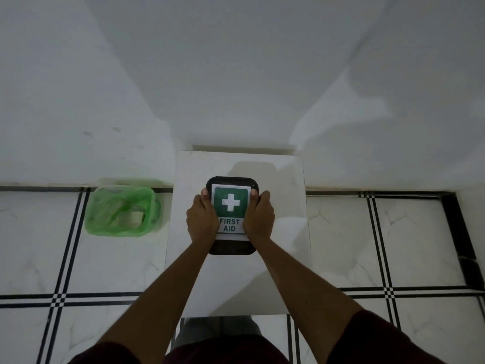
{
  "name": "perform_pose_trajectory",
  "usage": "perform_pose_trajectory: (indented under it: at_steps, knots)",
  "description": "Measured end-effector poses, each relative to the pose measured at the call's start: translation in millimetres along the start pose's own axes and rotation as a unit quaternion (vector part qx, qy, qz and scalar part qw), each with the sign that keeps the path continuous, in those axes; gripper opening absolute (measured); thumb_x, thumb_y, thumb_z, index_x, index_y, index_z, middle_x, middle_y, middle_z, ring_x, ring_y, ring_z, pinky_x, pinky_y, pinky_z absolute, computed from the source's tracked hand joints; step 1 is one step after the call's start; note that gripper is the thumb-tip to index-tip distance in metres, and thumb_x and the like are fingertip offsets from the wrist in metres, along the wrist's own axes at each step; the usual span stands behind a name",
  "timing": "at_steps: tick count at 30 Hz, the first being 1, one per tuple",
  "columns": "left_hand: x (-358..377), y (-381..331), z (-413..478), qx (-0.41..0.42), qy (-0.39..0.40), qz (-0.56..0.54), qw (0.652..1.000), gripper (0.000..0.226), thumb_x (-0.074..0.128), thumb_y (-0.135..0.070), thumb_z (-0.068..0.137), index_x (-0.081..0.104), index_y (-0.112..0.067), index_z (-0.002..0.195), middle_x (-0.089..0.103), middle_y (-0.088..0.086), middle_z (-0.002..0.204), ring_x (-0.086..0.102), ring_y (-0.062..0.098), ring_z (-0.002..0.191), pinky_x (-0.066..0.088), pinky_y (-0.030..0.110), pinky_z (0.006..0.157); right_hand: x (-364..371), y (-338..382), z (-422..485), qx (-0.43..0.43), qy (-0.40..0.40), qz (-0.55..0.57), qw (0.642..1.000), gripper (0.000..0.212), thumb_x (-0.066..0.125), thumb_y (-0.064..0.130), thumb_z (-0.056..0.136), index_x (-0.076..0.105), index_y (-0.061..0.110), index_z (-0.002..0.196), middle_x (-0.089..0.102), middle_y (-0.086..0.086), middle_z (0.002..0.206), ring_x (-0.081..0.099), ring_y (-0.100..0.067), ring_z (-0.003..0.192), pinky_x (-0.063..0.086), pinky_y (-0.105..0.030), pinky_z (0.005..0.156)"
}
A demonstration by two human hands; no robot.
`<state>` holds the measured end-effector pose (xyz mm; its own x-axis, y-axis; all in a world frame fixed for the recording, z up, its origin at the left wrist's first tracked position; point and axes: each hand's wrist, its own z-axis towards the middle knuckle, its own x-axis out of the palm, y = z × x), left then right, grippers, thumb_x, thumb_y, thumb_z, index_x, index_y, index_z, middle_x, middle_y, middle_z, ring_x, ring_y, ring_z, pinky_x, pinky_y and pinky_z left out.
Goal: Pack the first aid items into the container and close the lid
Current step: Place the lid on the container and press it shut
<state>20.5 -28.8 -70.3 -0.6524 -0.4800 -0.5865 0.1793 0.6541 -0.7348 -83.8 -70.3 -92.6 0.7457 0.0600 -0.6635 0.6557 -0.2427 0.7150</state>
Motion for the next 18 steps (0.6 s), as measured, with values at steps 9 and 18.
perform_pose_trajectory:
  at_steps: [9,18]
  knots:
    - [5,2,5,0.055,-0.005,0.050,0.997,0.038,0.024,-0.038,0.099,0.049,-0.009,0.096,0.059,0.008,0.087,0.060,0.027,0.086,0.047,0.032,0.060,4,5,2,-0.005,0.001,-0.108,0.994,0.034,0.023,0.042,0.100,0.042,0.016,0.090,0.060,-0.002,0.080,0.062,-0.021,0.071,0.049,-0.030,0.059]
    - [10,10,10,0.309,0.097,0.290,0.901,0.057,0.020,-0.033,0.100,-0.001,-0.012,0.149,-0.003,0.006,0.160,-0.009,0.021,0.146,0.016,0.051,0.117,4,7,5,-0.245,0.036,-0.224,0.942,0.069,0.041,0.036,0.096,0.012,0.002,0.148,0.016,-0.016,0.157,0.009,-0.027,0.147,0.024,-0.044,0.118]
